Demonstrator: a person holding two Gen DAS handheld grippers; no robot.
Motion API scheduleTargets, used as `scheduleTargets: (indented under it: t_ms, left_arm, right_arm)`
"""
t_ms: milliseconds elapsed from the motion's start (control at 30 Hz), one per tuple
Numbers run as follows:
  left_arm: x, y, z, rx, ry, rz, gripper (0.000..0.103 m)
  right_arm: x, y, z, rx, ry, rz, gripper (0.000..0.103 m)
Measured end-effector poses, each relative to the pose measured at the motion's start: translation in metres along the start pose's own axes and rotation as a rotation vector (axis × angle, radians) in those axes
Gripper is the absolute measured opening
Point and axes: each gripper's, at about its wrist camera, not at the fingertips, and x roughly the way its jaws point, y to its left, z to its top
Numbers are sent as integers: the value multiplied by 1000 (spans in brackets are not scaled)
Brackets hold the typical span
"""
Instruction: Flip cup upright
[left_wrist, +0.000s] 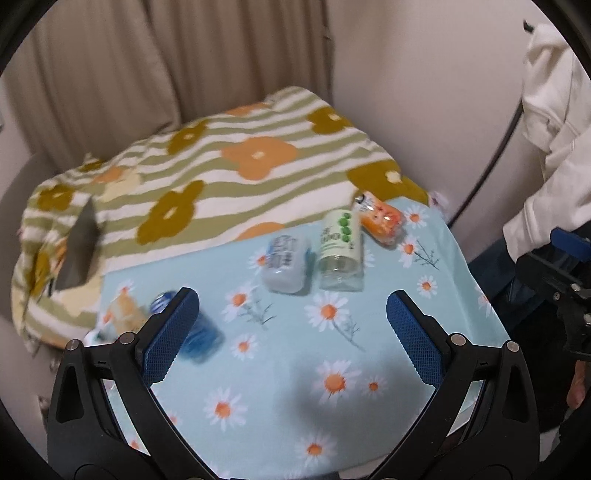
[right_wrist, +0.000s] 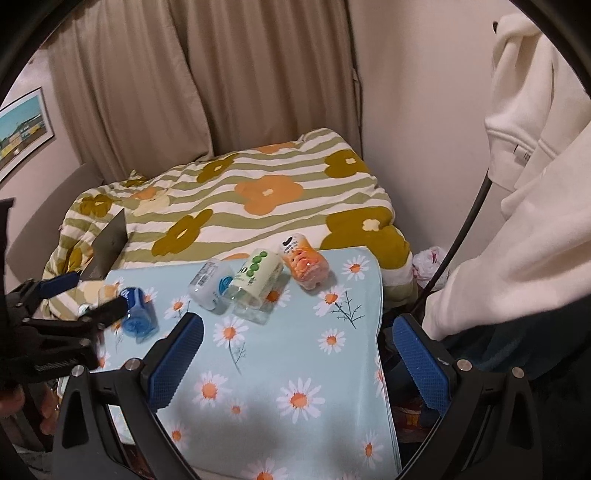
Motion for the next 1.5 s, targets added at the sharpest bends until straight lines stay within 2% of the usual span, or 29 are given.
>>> scheduleTargets:
  t_ms: [267, 600, 800, 1067, 1133, 1200, 1267, 1500]
  left_arm:
    - [77, -22, 34, 116, 89, -130, 103]
    - [156, -47, 43, 191, 221, -203, 103]
    - [186, -64, 40, 231, 265, -205, 99]
    - [210, -73, 33, 252, 300, -169, 92]
    - [214, -72, 31, 252, 309, -164, 87]
    - [219, -71, 29, 247, 325, -162, 75]
    - [223, -72, 27, 245, 340, -158, 68]
    - [220, -70, 27, 237, 329, -159, 67]
  right_arm:
    - [28, -16, 16, 111, 2, -88, 102]
    - [63, -35, 16, 231, 30, -156, 102]
    - [80, -43, 10, 270, 62, -173, 102]
    - [95, -50, 7, 293, 87, -168, 102]
    - [98, -52, 7, 296, 90, -164, 102]
    - [100, -53, 7, 301, 95, -161, 103]
    - [101, -54, 6, 308, 97, -155, 103]
    - [102, -52, 4, 304, 104, -144, 103]
